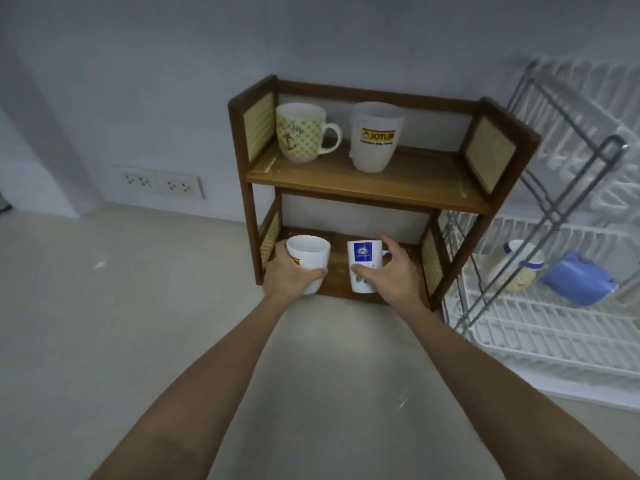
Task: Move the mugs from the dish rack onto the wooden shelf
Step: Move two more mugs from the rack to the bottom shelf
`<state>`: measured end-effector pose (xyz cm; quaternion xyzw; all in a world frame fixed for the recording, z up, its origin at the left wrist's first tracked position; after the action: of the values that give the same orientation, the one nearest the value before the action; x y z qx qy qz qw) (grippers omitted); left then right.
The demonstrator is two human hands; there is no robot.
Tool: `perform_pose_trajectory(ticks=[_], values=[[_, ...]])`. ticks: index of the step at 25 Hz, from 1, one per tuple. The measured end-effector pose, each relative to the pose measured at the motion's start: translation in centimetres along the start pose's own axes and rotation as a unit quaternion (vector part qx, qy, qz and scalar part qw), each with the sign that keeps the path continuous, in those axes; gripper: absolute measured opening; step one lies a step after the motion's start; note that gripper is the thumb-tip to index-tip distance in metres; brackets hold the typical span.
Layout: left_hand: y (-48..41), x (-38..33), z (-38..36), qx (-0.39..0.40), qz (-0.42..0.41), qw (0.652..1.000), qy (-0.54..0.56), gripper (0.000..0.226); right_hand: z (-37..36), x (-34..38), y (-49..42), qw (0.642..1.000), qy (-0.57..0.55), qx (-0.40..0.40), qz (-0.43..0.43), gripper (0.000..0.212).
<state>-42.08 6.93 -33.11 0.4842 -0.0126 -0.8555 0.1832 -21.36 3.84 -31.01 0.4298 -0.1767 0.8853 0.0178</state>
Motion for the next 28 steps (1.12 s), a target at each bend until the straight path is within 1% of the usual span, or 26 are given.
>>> perform_pose_trajectory(ticks=[4, 7, 9, 13, 15, 18, 23, 25, 28], values=[[-2.8, 0.8, -1.4, 0.001, 0.036, 0.999, 0.01, 0.096, -2.6, -1.3, -2.1, 0.999, 0.026, -0.024, -0.03, 0.077], [-4.6, 1.0, -1.8, 0.003, 0.038, 0.999, 0.007, 0.099, -4.1, -1.9, -2.9, 0.996, 0.048, -0.035, -0.061, 0.073], [-5.5, 1.1, -2.1, 0.004, 0.039, 0.999, -0.002, 0.099, -5.2, -2.3, -3.1, 0.995, 0.06, -0.027, -0.073, 0.071], [-6.7, 0.8, -3.1, -0.017, 0.039, 0.999, -0.011, 0.099, -6.9, -2.7, -3.7, 0.993, 0.083, -0.025, -0.084, 0.067], [-7.2, 0.7, -3.6, -0.022, 0.041, 0.999, -0.009, 0.1, -7.3, -2.7, -4.6, 0.992, 0.09, -0.025, -0.08, 0.069], [-7.8, 0.7, -4.0, -0.011, 0.023, 1.0, 0.003, 0.101, -7.4, -2.9, -5.7, 0.992, 0.105, -0.015, -0.076, 0.071], [-7.9, 0.8, -4.1, 0.0, 0.021, 1.0, -0.005, 0.104, -7.9, -3.4, -5.9, 0.993, 0.091, -0.013, -0.076, 0.074], [-7.7, 0.8, -3.9, 0.007, 0.021, 1.0, -0.011, 0.104, -7.9, -3.4, -5.8, 0.993, 0.091, 0.007, -0.071, 0.081], [-7.0, 0.7, -3.2, 0.022, 0.017, 1.0, -0.004, 0.101, -7.5, -3.0, -5.5, 0.995, 0.069, 0.03, -0.065, 0.098]])
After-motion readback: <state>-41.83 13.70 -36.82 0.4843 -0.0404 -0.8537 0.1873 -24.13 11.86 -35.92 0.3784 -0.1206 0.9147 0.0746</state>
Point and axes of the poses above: each hand's wrist, its own y-axis away from the middle knuckle, its own z-axis out of the back of the hand, x = y × z, the point moved 2 cm from there along -y, towards the middle knuckle, and after that the axes turned 14 degrees about z, right-handed, at the moved point
